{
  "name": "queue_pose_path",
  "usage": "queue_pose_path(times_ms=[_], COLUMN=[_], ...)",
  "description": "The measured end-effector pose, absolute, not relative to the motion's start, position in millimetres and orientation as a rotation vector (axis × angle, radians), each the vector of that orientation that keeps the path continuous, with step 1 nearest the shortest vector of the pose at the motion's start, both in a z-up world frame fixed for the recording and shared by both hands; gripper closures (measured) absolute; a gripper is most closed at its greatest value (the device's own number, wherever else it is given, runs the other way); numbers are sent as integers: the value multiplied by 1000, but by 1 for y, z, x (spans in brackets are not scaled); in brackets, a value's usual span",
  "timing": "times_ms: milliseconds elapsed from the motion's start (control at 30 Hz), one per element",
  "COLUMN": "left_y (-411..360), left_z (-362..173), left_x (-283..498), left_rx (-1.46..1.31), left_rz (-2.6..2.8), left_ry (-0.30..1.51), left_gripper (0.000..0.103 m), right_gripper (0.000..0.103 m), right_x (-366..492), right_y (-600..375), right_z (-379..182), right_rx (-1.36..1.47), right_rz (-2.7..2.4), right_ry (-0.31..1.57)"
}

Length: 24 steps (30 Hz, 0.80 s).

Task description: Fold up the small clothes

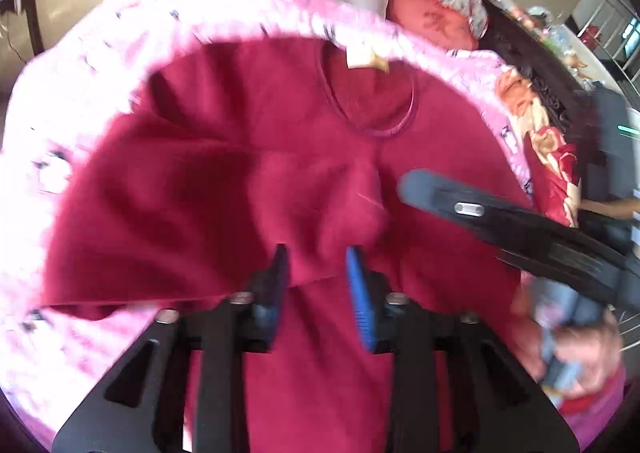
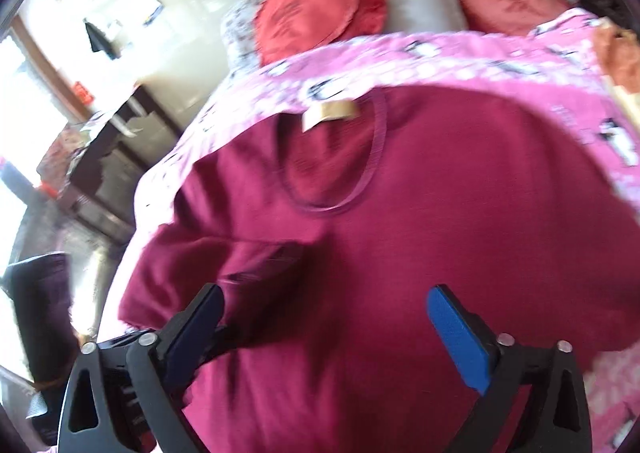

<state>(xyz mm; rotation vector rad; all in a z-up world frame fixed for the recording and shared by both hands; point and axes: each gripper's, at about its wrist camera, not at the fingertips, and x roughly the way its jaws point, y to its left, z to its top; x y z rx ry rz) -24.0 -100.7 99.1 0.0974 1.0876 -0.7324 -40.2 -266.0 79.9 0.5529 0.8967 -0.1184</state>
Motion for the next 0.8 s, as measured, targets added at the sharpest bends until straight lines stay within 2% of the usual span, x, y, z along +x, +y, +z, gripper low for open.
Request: queue_pose_path(times_ms=[33, 67, 167, 233, 267, 333, 367, 400, 433, 500, 667, 800], left_y=[-86, -72, -34, -8, 3, 17, 25, 30, 33, 35, 16, -25], left_z=[108, 113, 122, 121, 119, 114, 112, 112, 113, 119, 122, 105], left_x=[-26, -26, -20, -11, -6, 2, 7, 7, 10, 14, 16, 11], left_rx=[110, 120, 142, 130, 117, 82, 55, 34, 13, -15, -40, 20], left_rz=[-702, -669, -562, -503, -466, -406, -384, -374, -363, -345, -384, -434], left_ry=[1042, 1002, 942, 940, 945, 968, 981, 983, 977, 949, 935, 977], left_gripper=[51, 48, 48, 48, 48, 48, 48, 48, 48, 48, 48, 48], right_gripper=[8, 8, 9, 12, 18, 46, 81, 91, 95, 98, 98, 98], right_x=[-31, -26, -5, 4, 6, 7, 8, 9, 9, 1, -42, -67], right_y=[-261, -257, -241, -230, -228, -218, -214, -210, -210, -216, -242, -285], right_z=[76, 72, 59, 48, 44, 43, 45, 46, 49, 70, 147, 152], right_rx=[562, 566, 541, 470, 443, 365, 320, 282, 276, 331, 211, 172], right_rz=[-88, -75, -74, -142, -167, -188, -193, -203, -203, -136, -270, -457], right_ry=[909, 916, 969, 1037, 1045, 1000, 985, 989, 993, 937, 731, 738])
